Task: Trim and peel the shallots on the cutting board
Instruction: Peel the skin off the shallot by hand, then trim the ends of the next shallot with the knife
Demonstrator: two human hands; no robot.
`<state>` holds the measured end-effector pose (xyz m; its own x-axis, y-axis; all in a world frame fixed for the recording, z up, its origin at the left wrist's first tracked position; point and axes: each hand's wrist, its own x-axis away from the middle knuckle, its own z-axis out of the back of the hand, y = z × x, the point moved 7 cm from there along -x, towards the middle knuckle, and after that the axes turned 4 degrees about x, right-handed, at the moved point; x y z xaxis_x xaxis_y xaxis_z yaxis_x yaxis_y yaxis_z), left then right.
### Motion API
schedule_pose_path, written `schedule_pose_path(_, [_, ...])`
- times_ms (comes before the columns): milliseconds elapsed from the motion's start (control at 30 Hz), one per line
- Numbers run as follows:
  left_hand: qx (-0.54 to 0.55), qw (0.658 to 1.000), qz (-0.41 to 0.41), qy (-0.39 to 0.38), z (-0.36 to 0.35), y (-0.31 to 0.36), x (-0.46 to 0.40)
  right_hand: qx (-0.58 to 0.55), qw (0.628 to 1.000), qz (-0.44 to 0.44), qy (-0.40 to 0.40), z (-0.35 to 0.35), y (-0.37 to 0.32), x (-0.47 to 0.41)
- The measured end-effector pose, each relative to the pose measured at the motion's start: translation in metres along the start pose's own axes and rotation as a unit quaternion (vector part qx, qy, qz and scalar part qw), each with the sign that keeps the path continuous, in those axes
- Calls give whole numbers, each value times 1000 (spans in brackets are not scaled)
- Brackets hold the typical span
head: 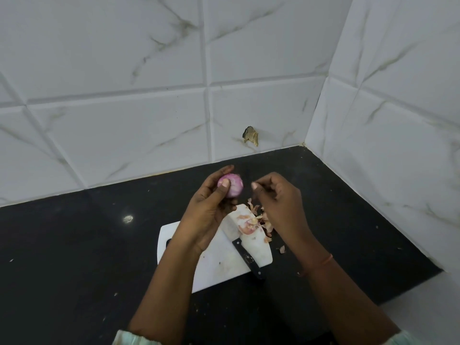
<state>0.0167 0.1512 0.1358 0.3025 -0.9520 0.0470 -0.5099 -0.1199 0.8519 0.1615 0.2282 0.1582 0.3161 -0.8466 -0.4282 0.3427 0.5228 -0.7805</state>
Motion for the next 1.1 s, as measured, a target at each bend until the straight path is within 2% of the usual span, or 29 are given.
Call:
schedule_pose_path(67, [-101,993,3,65,22,2,-1,60,998,-24,-8,-4,17,5])
schedule_pose_path(133, [-221,965,-9,142,49,1,0,82,996,-38,-15,-9,33,13])
schedule_pose_path(233, [-369,905,-24,209,81,-13,3,62,992,-85,-69,-24,61,30])
schedule_pose_path(333, [-492,831,-46,256,106,-29,10,90,983,-103,-126,-37,80,40])
schedule_pose_path(367, [-492,825,-62,269,115,-34,11,90,976,-106,-168,-46,83,43])
schedule_pose_path(433, [-436,855,-96,263,129,-45,12,108,962,-95,-231,-64,83,50])
schedule_pose_path(500, [-357,893,-107,252,139,-63,14,149,956,-73,-243,-80,77,60])
schedule_pose_path(567, [-347,901,-96,242,139,-78,17,222,937,-55,-262,-99,75,74])
schedule_pose_path(667, [-379,887,-115,237,139,-93,23,333,898,-22,-286,-117,88,94])
schedule_pose_path(867, [-468,847,-129,215,134,-97,22,387,890,3,-241,-100,119,95])
schedule_pose_path(967, [-529,811,-148,201,130,-96,20,348,914,-54,-200,-73,134,90])
schedule_pose_path(1100, [-588,776,-118,194,131,-101,15,191,971,-109,-93,-33,138,83])
